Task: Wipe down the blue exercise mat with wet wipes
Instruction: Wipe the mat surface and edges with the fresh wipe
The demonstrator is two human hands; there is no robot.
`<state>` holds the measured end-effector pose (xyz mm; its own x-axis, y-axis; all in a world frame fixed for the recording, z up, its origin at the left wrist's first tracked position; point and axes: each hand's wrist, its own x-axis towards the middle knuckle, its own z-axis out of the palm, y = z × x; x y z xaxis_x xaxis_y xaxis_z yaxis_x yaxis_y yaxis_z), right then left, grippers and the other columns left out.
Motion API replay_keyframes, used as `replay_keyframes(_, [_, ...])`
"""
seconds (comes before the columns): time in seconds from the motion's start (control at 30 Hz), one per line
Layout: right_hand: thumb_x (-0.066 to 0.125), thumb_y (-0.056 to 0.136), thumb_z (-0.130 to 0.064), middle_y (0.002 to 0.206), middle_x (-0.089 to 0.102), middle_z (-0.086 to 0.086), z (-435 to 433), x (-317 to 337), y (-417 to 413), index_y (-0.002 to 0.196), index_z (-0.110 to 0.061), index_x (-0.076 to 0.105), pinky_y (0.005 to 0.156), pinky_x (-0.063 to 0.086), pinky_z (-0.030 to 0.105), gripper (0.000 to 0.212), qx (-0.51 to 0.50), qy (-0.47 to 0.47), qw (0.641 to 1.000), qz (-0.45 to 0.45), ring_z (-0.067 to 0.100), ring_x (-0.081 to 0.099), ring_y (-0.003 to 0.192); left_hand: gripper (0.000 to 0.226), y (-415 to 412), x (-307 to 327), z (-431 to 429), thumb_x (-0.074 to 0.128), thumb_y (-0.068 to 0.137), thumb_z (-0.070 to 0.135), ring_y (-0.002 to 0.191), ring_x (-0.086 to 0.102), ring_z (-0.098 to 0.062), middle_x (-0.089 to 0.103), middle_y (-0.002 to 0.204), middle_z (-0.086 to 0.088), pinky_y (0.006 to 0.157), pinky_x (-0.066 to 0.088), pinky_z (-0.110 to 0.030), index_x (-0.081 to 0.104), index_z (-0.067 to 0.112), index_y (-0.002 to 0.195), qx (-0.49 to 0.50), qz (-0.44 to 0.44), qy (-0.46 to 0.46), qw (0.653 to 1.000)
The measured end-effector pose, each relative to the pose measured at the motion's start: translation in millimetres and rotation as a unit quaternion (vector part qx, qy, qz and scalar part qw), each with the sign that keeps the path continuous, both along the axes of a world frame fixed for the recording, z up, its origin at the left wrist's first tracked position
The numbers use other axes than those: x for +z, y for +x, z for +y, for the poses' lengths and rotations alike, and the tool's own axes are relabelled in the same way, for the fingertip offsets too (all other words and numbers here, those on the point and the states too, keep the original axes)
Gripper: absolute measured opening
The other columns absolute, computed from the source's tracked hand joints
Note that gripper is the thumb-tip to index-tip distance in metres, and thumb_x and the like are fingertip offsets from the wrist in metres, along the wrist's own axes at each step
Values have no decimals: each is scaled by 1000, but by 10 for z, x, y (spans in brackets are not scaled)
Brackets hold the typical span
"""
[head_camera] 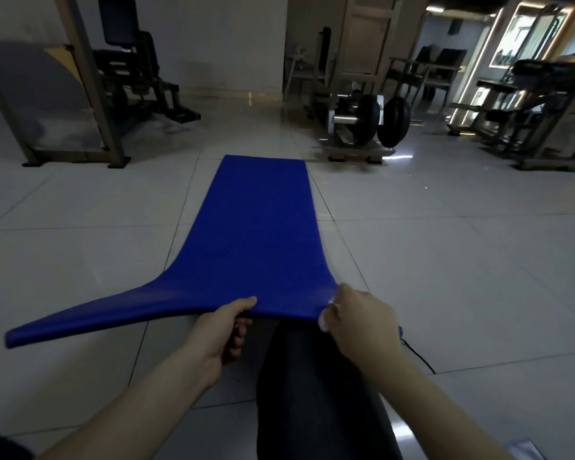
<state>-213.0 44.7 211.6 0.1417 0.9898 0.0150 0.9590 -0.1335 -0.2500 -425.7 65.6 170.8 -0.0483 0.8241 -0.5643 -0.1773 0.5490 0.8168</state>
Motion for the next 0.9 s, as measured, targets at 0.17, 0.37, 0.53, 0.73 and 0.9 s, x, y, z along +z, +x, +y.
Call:
replay_keyframes(0.17, [54,93,-35,76,56,-4,-194,-76,495,83,-19,50,53,36,26,20,-74,-22,997,-1,13,55,66,34,4,21,19,78,83,41,44,39,-9,48,54,3,42,31,-21,61,12,76,2,-1,-6,1000])
replay_keyframes(0.37, [52,95,-28,71,53,-4,-105,-75,317,76,-20,45,50,37,24,22,-90,2,996,28,10,50,59,33,17,63,-10,77,85,40,46,39,-10,48,53,3,43,31,-21,59,13,76,8,-9,-13,1000])
replay_keyframes(0.53, [54,86,-40,83,63,1,201,-63,-207,85,-23,52,78,55,44,17,-66,-51,995,62,24,62,76,32,-63,81,-22,76,85,38,45,38,-10,47,52,3,44,30,-21,58,13,76,26,-12,-14,999])
replay_keyframes(0.73, [65,92,-37,79,61,-2,-9,-102,393,85,-18,58,65,47,31,21,-67,-31,995,70,17,58,73,33,-213,134,27,74,85,34,39,31,-7,40,49,4,35,25,-20,53,13,72,60,-9,26,998])
replay_keyframes(0.9, [62,95,-31,76,63,0,31,-262,581,82,-17,58,55,40,29,20,-51,-12,989,135,15,59,69,34,-289,184,59,73,86,33,38,28,-8,35,48,5,37,24,-21,49,15,70,84,-10,42,995])
